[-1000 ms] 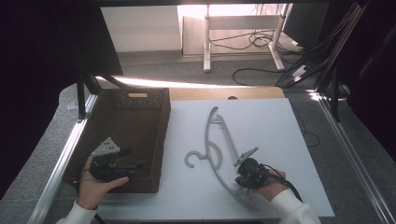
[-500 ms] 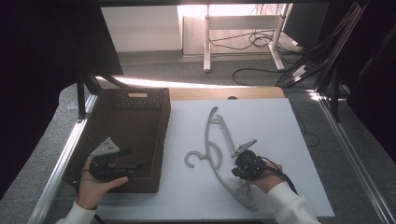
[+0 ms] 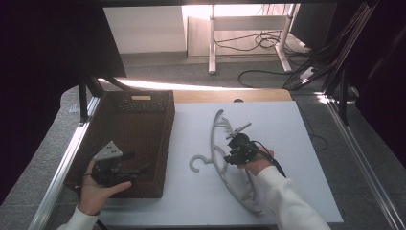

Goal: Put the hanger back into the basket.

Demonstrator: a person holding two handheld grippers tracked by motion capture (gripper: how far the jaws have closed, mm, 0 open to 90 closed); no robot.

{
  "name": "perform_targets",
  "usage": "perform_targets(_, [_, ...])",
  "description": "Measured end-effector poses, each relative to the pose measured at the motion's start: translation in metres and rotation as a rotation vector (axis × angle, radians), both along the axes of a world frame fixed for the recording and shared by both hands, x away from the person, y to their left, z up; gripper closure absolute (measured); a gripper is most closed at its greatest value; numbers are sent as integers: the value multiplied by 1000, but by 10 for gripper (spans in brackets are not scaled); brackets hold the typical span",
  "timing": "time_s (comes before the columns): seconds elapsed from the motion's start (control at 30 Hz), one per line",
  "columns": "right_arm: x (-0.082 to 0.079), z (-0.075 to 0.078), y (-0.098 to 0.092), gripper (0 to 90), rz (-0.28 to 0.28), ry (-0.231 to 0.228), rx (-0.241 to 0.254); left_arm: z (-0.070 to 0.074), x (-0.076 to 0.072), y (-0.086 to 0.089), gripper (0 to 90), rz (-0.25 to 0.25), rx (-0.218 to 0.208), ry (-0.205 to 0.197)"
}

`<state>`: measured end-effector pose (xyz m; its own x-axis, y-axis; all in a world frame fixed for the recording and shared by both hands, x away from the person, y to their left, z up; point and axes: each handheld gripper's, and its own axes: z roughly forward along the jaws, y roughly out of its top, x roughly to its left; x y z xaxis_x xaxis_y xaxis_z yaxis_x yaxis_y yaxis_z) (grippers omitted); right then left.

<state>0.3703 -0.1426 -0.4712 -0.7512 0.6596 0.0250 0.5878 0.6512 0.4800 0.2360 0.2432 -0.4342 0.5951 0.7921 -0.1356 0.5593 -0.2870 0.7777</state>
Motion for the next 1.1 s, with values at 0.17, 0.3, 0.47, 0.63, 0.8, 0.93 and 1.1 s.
perform_targets(0.17, [18,-9,13,574,-32,14,-19,0,0,1,268,3,0,0])
perform_targets(0.3, [30,-14,22,580,-55,25,-38,0,0,2,267,2,1,0])
perform_targets(0.47, [39,-18,29,591,-81,36,-59,0,0,3,268,3,1,0])
perform_targets(0.63, [44,-24,33,618,-89,45,-80,0,0,4,268,6,-1,-2])
perform_targets(0.8, [45,-29,34,673,-94,63,-100,1,0,4,268,5,-1,-2])
perform_targets(0.93, [46,-30,35,725,-99,70,-102,1,0,3,267,3,-1,-2])
perform_targets(1.1, [45,-30,38,788,-108,75,-117,1,0,3,267,3,-1,-3])
